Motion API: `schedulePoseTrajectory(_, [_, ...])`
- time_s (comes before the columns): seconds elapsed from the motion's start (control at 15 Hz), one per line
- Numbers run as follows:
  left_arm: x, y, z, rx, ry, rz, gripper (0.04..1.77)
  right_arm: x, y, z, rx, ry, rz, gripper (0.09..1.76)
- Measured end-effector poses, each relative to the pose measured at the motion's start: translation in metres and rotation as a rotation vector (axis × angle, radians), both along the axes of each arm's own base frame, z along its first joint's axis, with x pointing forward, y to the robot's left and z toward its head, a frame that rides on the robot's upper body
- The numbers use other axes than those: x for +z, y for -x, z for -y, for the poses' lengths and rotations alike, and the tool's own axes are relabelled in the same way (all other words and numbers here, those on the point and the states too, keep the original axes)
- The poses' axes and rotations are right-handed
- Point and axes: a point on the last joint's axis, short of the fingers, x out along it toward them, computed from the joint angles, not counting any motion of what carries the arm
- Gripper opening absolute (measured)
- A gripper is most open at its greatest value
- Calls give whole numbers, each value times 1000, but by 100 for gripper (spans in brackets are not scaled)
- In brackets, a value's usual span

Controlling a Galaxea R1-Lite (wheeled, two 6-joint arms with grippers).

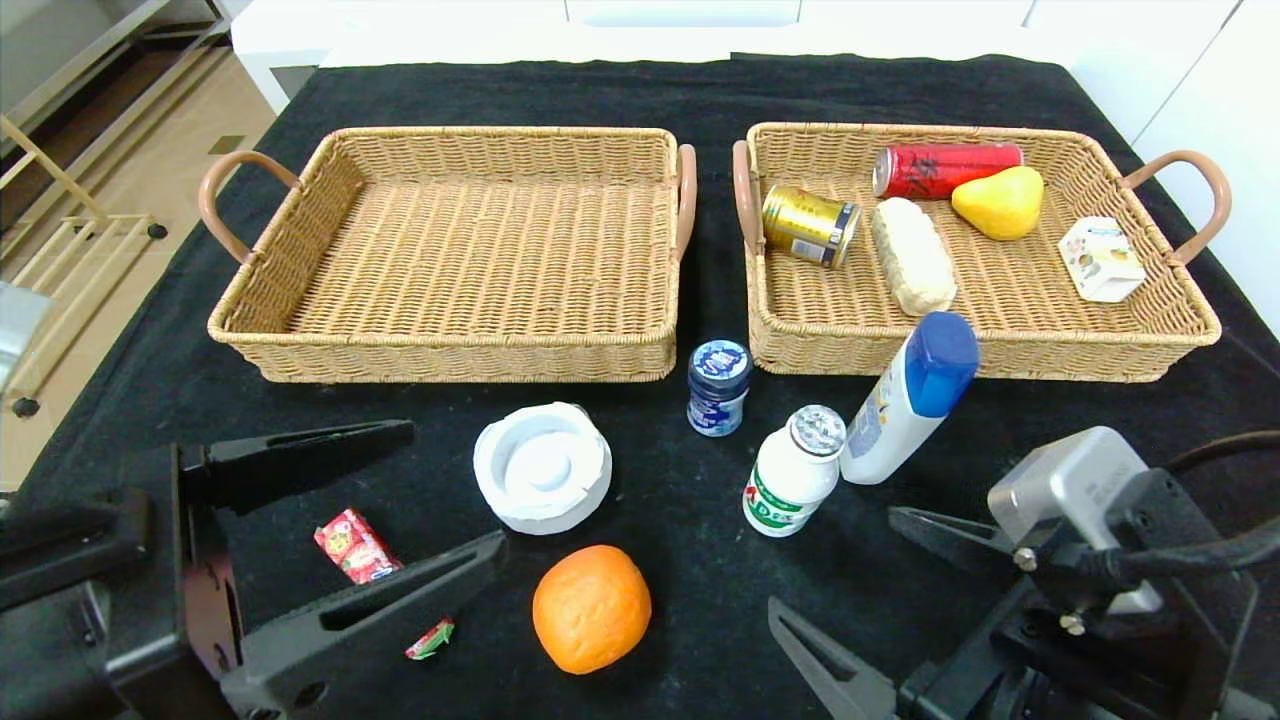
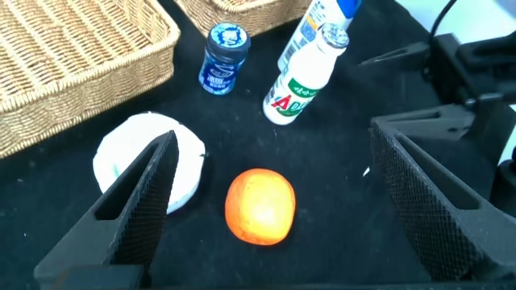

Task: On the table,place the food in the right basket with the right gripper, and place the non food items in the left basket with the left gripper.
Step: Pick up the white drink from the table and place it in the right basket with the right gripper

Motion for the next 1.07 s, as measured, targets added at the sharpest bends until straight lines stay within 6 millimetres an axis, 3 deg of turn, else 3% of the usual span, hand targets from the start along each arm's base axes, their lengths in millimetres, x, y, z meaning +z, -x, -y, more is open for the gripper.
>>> schedulePoseTrajectory(0.27, [3,3,-2,-2,10,16,172,-3,-9,-15,-48,-15,21,170])
schedulePoseTrajectory(1.07, [6,7,-3,-14,21,30,172,-2,-24,-36,-101,-55,51,170])
